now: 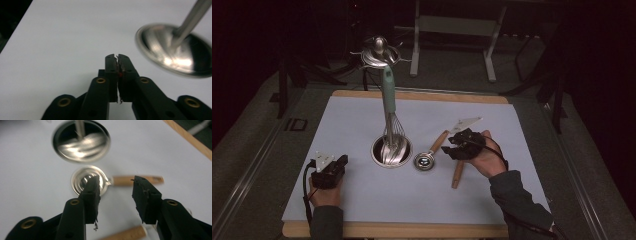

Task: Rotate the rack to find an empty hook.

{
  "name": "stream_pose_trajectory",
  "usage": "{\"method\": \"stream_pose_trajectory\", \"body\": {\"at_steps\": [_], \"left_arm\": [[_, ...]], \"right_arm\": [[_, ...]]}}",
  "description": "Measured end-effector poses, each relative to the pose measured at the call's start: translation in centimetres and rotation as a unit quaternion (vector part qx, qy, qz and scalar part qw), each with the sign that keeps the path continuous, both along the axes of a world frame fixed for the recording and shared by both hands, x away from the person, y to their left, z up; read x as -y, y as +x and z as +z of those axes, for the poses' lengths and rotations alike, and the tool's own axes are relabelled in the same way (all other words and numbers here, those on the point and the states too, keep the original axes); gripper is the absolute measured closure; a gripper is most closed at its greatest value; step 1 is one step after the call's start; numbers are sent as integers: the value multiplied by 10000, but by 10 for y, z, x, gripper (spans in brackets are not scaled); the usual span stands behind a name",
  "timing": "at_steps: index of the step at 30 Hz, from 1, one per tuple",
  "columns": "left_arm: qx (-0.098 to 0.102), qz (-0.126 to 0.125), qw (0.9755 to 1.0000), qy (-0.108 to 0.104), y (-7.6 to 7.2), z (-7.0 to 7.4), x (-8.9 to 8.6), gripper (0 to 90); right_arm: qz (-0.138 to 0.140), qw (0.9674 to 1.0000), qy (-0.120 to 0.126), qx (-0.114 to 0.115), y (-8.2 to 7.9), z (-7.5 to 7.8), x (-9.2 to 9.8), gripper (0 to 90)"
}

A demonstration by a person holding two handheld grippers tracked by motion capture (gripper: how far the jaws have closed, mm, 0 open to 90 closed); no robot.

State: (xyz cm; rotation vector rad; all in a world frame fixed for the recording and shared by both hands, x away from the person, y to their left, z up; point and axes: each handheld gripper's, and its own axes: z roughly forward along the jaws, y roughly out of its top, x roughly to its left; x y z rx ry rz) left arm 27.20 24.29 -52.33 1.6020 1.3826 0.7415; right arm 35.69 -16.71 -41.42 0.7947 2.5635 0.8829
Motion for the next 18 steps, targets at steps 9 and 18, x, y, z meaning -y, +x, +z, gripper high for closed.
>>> {"method": "stream_pose_trajectory", "body": {"at_steps": [9,18], "left_arm": [[1003,-78,9931,-606,-13,45,11,896],[2008,-328,9744,-959,-16,110,30,892]], "right_arm": [[-476,9984,241,-212,-9,-36,37,528],[-880,9940,487,-440,-15,-63,65,508]]}}
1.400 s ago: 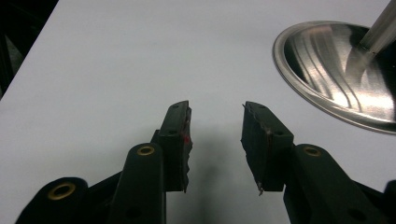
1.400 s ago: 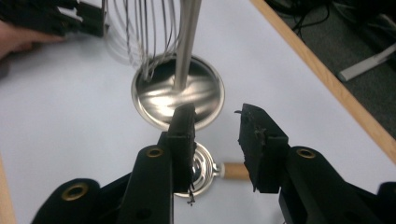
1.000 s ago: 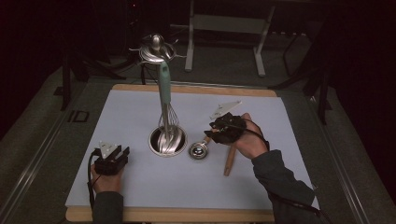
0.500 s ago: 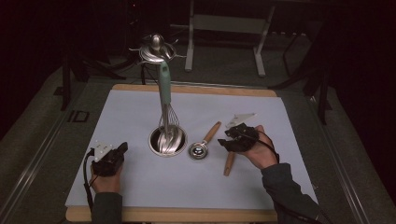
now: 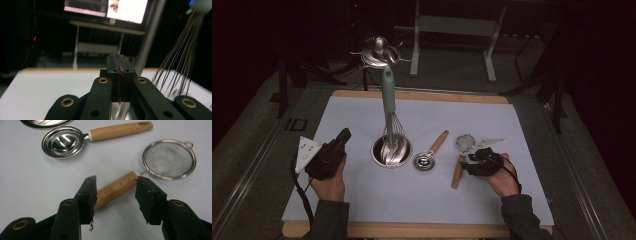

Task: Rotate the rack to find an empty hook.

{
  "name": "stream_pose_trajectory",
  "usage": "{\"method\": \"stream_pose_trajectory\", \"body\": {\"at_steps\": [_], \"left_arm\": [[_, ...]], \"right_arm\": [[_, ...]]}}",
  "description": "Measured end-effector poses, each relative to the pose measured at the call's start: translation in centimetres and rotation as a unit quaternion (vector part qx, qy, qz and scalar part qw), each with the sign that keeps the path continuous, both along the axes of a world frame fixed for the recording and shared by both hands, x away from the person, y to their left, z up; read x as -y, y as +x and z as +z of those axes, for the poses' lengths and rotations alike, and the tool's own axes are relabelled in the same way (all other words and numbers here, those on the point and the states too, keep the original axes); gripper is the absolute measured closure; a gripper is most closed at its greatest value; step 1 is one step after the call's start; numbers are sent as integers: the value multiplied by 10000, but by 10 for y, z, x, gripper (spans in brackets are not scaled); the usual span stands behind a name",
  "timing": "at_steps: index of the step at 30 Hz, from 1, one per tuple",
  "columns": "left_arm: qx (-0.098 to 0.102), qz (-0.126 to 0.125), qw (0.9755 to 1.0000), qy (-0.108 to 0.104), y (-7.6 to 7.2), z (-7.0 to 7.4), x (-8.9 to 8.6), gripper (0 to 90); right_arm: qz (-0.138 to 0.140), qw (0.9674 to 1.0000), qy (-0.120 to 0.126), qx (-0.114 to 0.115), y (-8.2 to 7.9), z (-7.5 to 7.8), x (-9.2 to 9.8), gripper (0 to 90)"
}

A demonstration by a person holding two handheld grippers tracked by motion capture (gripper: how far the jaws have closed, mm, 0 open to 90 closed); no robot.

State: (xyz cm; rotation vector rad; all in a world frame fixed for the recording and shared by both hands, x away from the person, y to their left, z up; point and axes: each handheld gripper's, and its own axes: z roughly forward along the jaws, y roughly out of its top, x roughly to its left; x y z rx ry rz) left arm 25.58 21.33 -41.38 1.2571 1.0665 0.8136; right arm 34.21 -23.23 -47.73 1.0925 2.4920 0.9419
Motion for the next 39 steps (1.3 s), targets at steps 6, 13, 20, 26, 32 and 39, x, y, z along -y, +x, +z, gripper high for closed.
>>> {"method": "stream_pose_trajectory", "body": {"at_steps": [6,13,20,26,32,39], "left_arm": [[359,-202,9991,-61,7,33,12,894],[915,-328,9952,-144,11,65,25,895],[1400,-418,9892,-103,16,94,41,897],[1613,-410,9860,-123,19,112,47,897],[1608,-363,9863,-93,25,121,44,896],[1511,-347,9879,-64,32,121,42,896]], "right_arm": [[-233,9992,247,-210,1,-15,17,500],[-356,9982,399,-279,2,-16,24,495],[-489,9961,570,-464,3,-23,32,494],[-596,9945,710,-496,2,-24,39,493],[-655,9932,812,-522,2,-23,43,493],[-676,9927,852,-531,2,-24,44,493]]}}
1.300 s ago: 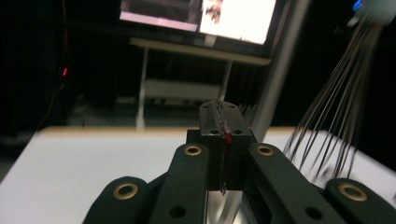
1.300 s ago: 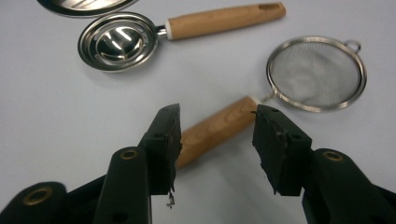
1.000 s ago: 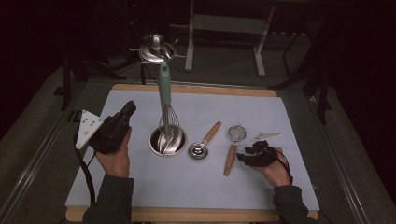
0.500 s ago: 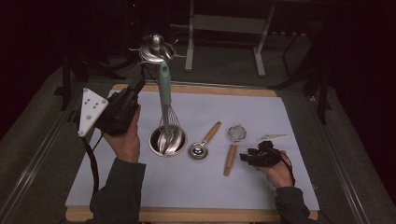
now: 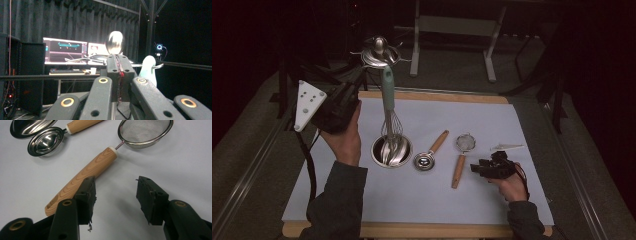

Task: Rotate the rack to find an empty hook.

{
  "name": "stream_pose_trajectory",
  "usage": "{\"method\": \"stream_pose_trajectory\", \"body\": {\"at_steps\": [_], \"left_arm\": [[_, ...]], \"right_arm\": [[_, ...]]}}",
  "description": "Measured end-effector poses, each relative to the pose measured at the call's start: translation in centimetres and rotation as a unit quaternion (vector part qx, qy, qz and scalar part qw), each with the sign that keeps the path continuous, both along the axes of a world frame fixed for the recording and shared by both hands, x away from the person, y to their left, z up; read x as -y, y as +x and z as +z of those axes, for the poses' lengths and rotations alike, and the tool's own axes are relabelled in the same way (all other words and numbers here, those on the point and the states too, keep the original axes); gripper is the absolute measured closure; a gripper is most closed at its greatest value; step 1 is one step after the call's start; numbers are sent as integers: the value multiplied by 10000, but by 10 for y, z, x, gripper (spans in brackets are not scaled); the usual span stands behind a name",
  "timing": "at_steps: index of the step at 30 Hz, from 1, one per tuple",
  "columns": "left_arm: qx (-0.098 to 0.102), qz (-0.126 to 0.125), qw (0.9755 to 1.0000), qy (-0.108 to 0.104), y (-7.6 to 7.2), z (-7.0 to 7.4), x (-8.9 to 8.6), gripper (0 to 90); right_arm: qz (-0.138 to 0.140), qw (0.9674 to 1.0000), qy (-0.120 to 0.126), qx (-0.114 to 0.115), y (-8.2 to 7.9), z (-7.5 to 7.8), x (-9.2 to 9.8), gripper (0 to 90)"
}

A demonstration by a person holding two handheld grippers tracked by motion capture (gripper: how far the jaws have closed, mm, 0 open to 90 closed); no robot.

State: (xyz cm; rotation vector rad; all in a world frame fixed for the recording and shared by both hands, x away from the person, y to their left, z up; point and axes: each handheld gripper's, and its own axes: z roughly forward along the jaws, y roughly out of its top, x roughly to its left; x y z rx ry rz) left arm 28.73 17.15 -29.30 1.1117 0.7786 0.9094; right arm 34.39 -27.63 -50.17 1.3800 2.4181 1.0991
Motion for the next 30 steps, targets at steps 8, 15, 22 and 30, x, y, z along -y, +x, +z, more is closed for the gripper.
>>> {"method": "stream_pose_trajectory", "body": {"at_steps": [8,15,22,30], "left_arm": [[-20,53,10000,39,2,1,-2,896],[-28,155,9999,54,6,2,-6,897],[-71,264,9996,44,12,4,-11,897],[-166,381,9991,52,19,7,-16,897]], "right_arm": [[7,10000,12,-17,-1,-1,-1,493],[-12,10000,6,-7,-1,0,0,493],[-48,10000,34,-28,-1,0,2,493],[-59,10000,48,-18,-1,0,3,493]]}}
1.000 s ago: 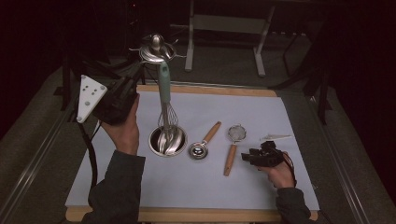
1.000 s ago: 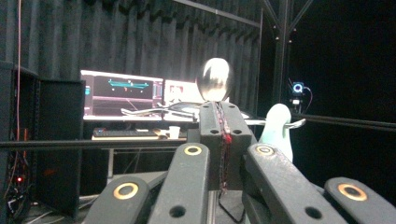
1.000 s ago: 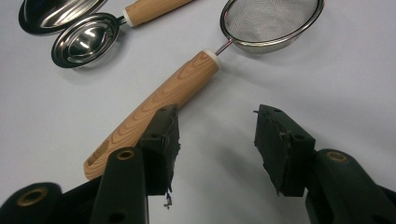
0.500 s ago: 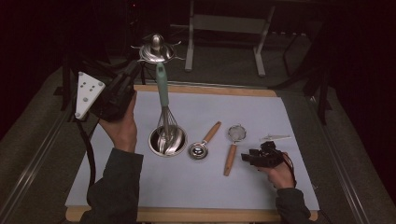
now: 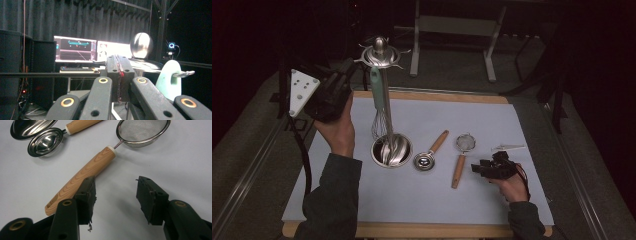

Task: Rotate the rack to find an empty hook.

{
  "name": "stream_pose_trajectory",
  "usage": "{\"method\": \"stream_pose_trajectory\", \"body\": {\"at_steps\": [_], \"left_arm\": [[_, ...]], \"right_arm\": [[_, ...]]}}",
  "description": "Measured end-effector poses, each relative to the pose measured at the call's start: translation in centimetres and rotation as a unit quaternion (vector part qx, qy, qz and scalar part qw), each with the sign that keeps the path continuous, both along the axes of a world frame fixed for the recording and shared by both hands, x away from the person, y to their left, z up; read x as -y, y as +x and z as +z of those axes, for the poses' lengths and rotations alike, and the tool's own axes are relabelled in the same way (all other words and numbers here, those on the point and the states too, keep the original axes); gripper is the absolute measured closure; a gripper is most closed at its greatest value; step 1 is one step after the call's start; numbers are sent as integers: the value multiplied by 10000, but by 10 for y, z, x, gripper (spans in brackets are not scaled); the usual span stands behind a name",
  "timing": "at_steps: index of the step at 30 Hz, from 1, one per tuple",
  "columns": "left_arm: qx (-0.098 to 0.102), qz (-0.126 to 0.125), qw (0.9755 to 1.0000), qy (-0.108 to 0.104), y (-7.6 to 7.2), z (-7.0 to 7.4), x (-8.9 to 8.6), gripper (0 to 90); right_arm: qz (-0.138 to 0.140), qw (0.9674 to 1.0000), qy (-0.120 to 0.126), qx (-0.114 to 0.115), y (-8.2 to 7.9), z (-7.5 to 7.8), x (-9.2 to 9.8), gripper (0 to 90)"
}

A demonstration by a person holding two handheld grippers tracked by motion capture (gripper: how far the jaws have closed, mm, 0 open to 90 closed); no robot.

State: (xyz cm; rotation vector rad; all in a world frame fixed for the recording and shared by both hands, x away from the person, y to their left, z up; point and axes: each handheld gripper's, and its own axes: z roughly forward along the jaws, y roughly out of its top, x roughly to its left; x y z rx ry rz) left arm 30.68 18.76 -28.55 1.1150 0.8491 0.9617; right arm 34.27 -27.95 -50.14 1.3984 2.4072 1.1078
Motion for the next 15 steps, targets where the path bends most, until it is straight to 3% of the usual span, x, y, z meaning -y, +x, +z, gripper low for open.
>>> {"method": "stream_pose_trajectory", "body": {"at_steps": [15], "left_arm": [[-170,143,9998,15,17,6,-5,896]], "right_arm": [[-16,10000,34,5,-1,1,1,493]]}}
